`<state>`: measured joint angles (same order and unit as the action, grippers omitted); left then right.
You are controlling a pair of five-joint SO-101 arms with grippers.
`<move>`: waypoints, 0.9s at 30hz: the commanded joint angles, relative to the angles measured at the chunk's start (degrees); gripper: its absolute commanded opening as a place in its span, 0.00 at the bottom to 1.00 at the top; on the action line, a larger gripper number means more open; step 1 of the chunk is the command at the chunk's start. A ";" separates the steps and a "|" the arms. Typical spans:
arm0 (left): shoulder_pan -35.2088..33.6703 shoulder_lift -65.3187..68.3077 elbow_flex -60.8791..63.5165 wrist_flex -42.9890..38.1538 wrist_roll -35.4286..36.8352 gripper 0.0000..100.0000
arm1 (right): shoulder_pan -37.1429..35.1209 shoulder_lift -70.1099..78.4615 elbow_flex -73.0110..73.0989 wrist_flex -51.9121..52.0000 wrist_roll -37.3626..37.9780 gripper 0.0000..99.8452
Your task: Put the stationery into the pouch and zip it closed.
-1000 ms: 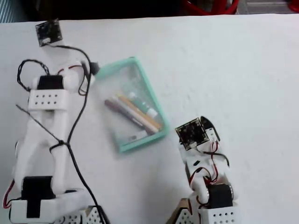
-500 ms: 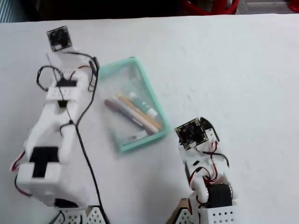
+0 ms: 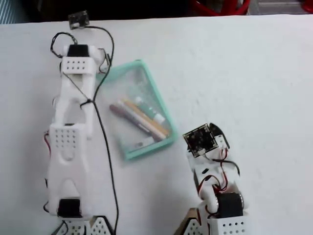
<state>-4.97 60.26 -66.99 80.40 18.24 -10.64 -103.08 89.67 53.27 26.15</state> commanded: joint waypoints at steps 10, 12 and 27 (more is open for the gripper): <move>3.47 12.79 -28.48 11.52 -4.04 0.15 | -0.22 -0.13 -0.35 -1.19 0.44 0.16; 1.89 12.62 -28.22 5.80 -2.73 0.15 | -0.22 -0.13 -0.35 -1.19 0.44 0.16; 3.82 13.67 -19.96 5.98 -7.91 0.16 | -0.22 -0.13 -0.35 -1.19 0.53 0.16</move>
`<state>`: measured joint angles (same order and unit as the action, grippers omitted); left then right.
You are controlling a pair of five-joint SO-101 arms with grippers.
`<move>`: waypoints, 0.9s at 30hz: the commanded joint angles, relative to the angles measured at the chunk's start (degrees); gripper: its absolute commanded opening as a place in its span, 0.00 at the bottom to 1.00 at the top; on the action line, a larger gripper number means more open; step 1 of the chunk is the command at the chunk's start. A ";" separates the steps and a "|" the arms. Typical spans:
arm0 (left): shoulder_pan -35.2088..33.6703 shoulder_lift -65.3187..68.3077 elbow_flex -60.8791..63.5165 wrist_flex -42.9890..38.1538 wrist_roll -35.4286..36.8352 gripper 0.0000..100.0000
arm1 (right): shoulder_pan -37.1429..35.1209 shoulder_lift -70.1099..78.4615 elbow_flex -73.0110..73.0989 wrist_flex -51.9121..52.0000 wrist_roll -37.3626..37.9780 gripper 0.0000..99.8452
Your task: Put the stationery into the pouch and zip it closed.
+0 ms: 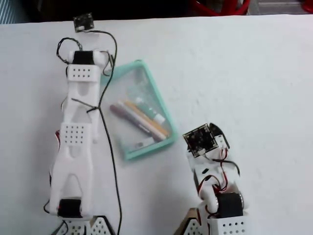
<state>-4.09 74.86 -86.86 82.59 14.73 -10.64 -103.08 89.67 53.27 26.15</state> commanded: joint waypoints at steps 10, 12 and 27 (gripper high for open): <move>8.48 -5.49 -0.09 19.69 -19.16 0.16 | -0.22 -0.13 -0.35 -1.19 0.53 0.16; 8.48 -5.85 0.00 19.87 -21.45 0.16 | -0.22 -0.13 -0.62 -1.19 0.53 0.16; 6.02 -5.76 0.00 16.53 -21.54 0.16 | -11.03 0.13 -13.27 26.59 30.95 0.02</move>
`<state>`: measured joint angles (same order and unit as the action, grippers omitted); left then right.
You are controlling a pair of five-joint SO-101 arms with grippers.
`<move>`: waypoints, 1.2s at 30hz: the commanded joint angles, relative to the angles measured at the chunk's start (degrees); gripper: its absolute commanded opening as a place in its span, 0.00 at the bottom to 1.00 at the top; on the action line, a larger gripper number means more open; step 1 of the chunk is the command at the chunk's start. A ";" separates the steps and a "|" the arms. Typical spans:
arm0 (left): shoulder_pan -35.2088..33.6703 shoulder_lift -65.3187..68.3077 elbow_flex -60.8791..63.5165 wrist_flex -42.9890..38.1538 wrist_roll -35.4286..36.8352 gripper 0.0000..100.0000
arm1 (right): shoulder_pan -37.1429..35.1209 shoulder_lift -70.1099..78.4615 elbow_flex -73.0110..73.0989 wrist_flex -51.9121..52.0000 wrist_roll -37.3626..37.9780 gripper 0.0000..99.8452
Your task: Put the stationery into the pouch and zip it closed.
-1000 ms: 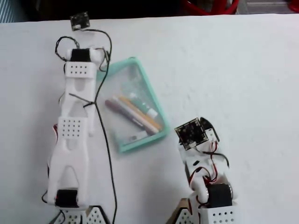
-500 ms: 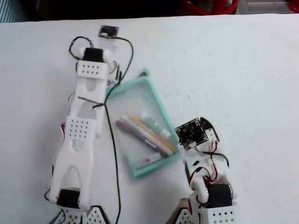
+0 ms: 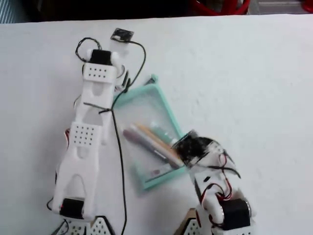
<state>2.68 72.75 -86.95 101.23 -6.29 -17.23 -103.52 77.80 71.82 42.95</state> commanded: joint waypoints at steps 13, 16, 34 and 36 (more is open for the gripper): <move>2.51 -4.18 12.92 -3.78 -3.16 0.19 | -22.37 0.57 3.16 11.21 22.77 0.02; 2.68 -4.18 10.90 -2.11 -3.16 0.18 | -22.81 0.48 9.58 8.13 22.86 0.02; 4.00 -4.26 4.75 1.05 -6.77 0.18 | -18.42 0.48 18.99 -4.53 23.30 0.02; 4.44 -4.26 4.75 1.14 -6.86 0.18 | -18.77 0.57 18.99 -4.35 22.77 0.02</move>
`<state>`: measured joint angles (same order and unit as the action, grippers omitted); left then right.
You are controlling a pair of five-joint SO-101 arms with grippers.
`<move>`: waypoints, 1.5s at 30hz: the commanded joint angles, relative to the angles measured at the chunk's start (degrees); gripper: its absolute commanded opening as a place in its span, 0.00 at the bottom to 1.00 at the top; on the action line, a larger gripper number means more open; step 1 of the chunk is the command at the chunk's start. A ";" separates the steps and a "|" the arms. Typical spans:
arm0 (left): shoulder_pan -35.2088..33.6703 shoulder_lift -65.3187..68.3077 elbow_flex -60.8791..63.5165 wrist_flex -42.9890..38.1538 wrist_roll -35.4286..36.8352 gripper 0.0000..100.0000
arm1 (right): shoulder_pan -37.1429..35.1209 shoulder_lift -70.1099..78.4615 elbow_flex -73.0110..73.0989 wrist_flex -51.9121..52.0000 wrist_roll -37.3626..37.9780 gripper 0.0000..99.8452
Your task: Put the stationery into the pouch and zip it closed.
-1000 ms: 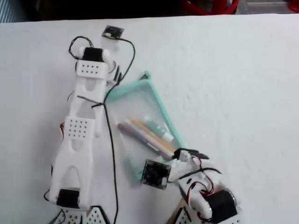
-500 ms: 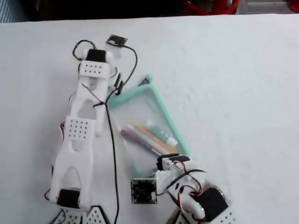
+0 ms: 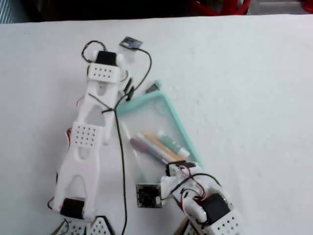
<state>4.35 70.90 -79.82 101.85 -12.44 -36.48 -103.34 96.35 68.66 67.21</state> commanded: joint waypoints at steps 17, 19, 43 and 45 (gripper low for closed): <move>8.40 -9.63 0.26 0.70 -14.15 0.18 | 0.57 0.40 0.44 -2.77 -7.91 0.02; 8.75 -11.56 0.62 0.79 -14.33 0.18 | 0.66 0.40 0.44 -3.12 -8.62 0.02; 12.62 -8.84 5.10 -9.41 -11.16 0.19 | 30.20 0.13 -2.11 -22.11 -31.91 0.02; 12.79 -8.04 2.90 -8.97 -11.16 0.19 | 31.87 0.13 -2.11 -23.25 -32.44 0.02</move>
<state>15.78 63.25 -72.53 93.23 -24.13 -7.38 -102.90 95.65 47.56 36.62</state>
